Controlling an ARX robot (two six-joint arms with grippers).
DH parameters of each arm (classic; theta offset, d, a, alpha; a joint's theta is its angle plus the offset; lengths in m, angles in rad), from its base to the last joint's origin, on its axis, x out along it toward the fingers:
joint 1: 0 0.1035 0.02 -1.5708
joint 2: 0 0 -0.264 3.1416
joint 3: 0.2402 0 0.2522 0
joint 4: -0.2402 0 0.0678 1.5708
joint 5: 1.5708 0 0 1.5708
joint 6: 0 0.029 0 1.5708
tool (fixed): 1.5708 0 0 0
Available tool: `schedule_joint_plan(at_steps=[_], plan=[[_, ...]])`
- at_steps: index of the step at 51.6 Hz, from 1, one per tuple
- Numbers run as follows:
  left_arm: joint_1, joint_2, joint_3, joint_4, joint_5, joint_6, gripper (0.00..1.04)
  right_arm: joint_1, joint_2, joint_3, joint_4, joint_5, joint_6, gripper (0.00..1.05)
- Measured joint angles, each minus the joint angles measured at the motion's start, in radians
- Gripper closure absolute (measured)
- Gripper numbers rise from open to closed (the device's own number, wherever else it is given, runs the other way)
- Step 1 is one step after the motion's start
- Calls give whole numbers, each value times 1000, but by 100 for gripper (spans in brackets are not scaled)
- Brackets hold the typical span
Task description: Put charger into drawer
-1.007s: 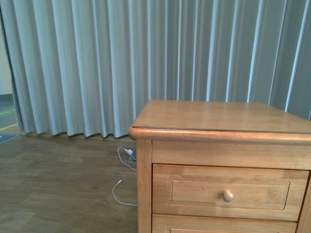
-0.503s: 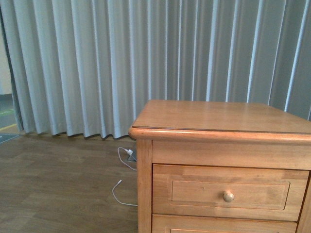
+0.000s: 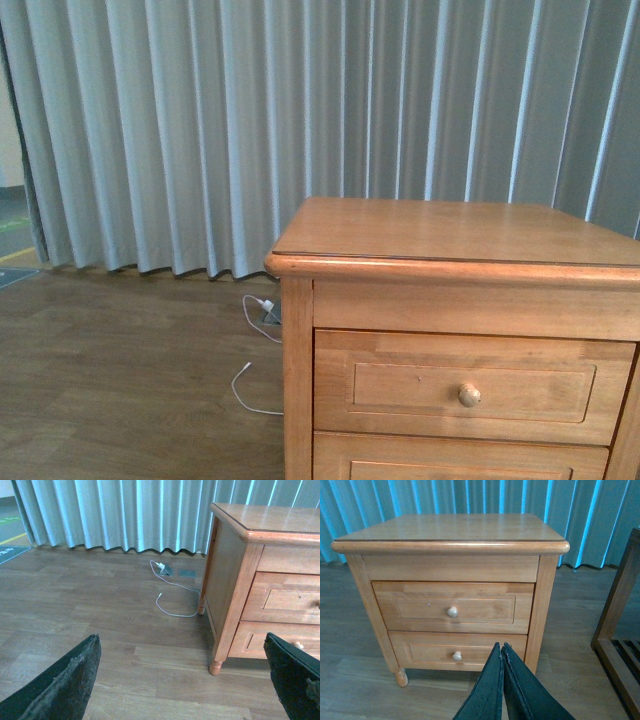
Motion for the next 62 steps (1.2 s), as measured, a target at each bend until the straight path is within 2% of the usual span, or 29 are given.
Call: schedule_joint_plan(at_steps=[19,29,43,62], plan=[[0,0,0,0,0,0,6,0,0,0,0,0,-2,101],[0,0,0,0,0,0,6,0,0,0,0,0,-1,57],[0,0,0,0,0,0,6,0,0,0,0,0,-1,7],[0,0,0,0,0,0,6,0,0,0,0,0,-1,8]])
